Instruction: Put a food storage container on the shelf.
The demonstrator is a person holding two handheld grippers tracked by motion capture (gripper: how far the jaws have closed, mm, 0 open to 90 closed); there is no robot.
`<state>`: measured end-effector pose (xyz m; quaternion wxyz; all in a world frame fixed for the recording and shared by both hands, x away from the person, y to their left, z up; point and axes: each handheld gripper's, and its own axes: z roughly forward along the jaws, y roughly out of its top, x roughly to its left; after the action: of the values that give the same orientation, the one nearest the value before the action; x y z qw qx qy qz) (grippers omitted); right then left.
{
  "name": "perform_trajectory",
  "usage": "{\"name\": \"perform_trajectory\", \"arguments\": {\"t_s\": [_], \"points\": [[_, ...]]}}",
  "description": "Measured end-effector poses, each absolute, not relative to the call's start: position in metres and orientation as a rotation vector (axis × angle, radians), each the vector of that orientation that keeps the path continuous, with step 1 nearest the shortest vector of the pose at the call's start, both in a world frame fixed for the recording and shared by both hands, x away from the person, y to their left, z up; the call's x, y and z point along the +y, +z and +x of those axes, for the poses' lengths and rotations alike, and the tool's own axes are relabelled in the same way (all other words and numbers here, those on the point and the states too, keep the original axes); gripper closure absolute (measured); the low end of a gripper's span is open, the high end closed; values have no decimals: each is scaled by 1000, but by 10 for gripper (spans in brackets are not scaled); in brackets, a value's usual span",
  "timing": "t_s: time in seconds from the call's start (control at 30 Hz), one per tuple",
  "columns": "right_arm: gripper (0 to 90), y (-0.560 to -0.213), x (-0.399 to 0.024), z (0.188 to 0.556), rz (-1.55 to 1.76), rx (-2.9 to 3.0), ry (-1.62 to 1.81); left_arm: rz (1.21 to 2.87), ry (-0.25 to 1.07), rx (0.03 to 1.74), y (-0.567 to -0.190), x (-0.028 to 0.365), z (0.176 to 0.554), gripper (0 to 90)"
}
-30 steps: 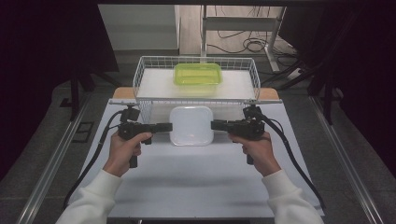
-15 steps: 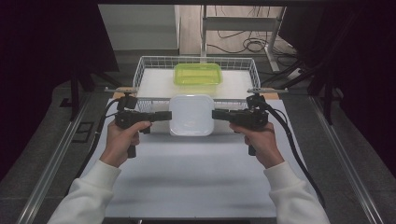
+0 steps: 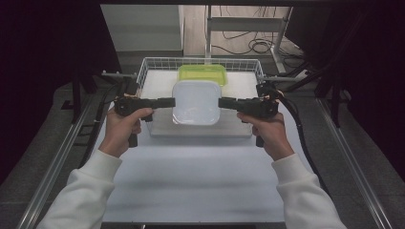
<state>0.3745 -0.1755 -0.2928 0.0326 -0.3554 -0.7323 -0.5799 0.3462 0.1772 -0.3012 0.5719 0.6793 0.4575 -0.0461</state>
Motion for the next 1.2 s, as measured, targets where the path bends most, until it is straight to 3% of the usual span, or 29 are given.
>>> {"name": "perform_trajectory", "arguments": {"t_s": [0.47, 1.2], "points": [[776, -270, -177, 408, -1099, -2226, -1820, 1587, -92, 1053, -271, 178, 379, 795], [775, -249, -170, 449, -1148, -2235, -1798, 1560, -82, 1070, -259, 182, 418, 795]]}}
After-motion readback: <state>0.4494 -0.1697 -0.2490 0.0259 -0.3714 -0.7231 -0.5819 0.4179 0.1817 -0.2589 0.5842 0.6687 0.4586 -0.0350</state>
